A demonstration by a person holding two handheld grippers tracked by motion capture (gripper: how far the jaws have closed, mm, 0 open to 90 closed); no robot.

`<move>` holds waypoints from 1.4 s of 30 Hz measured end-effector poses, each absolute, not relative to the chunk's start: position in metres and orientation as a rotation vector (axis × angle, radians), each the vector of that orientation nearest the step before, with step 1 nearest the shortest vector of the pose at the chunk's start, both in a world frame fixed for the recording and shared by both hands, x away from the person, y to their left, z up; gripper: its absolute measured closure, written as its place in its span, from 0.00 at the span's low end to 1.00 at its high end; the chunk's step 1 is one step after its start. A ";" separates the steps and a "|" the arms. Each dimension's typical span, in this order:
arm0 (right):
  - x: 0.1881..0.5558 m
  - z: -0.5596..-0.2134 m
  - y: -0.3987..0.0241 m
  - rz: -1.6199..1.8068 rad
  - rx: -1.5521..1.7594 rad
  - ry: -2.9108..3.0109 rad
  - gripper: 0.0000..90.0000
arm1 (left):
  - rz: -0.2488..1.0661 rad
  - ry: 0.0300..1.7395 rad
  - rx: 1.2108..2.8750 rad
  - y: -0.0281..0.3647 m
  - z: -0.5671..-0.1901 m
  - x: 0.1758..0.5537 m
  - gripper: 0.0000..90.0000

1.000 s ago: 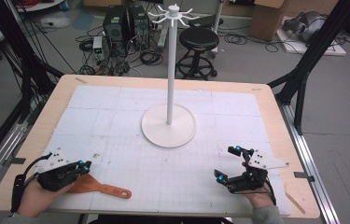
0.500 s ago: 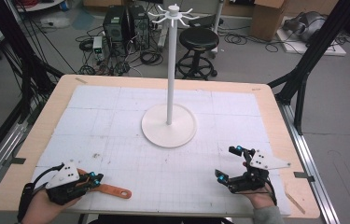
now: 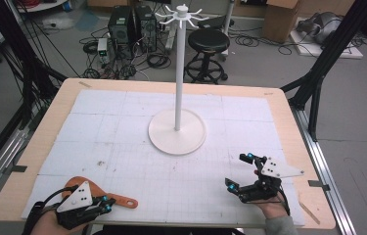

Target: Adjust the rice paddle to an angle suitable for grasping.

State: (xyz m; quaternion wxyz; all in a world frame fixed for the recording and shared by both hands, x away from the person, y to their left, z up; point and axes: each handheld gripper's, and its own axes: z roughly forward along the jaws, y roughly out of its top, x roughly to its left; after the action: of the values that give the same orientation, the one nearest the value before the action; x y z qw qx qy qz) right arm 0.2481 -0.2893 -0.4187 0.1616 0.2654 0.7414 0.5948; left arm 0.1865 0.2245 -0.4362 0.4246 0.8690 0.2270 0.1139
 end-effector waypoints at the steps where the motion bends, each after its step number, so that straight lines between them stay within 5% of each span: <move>1: 0.248 -0.419 -0.289 1.698 0.755 2.115 0.00 | 0.285 0.568 2.174 0.225 -0.436 0.187 1.00; 42: 0.252 -0.422 -0.286 1.663 0.746 2.159 0.00 | 0.433 0.753 2.203 0.217 -0.443 0.256 0.99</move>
State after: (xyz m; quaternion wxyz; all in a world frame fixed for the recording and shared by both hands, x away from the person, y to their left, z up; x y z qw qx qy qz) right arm 0.2516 -0.2859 -0.4220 0.1575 0.2608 0.7547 0.5811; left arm 0.2558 0.2173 -0.4425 0.3773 0.8615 0.2946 0.1693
